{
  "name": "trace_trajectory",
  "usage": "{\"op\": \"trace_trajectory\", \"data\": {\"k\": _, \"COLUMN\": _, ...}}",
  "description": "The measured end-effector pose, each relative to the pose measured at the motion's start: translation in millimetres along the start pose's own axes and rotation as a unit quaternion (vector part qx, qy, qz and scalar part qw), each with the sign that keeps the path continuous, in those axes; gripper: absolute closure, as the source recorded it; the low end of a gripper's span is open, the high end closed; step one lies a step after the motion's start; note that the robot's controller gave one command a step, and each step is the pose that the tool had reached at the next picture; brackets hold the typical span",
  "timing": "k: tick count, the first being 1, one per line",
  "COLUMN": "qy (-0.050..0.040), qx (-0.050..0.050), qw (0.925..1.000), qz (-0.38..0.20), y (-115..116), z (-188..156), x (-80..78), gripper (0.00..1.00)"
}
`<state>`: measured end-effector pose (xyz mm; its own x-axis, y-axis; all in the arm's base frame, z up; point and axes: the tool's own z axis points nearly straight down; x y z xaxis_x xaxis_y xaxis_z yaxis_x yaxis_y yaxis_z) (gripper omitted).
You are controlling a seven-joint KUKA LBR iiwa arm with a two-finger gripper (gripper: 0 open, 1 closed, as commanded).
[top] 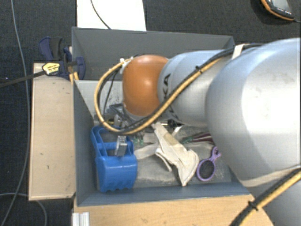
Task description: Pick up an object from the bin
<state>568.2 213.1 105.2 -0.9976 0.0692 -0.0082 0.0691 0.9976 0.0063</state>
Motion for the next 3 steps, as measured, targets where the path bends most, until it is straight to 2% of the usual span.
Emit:
{"op": "trace_trajectory", "data": {"k": 1, "qy": 0.0013, "qx": 0.001, "qw": 0.9999, "qz": 0.015, "y": -17.5, "z": -1.6, "x": -4.3, "gripper": 0.00}}
{"op": "trace_trajectory", "data": {"k": 2, "qy": -0.0017, "qx": -0.005, "qw": 0.9999, "qz": 0.015, "y": -26.3, "z": 13.2, "x": -12.6, "gripper": 0.00}}
{"op": "trace_trajectory", "data": {"k": 3, "qy": -0.0080, "qx": -0.008, "qw": 0.9997, "qz": 0.023, "y": -36.8, "z": 11.7, "x": -8.9, "gripper": 0.00}}
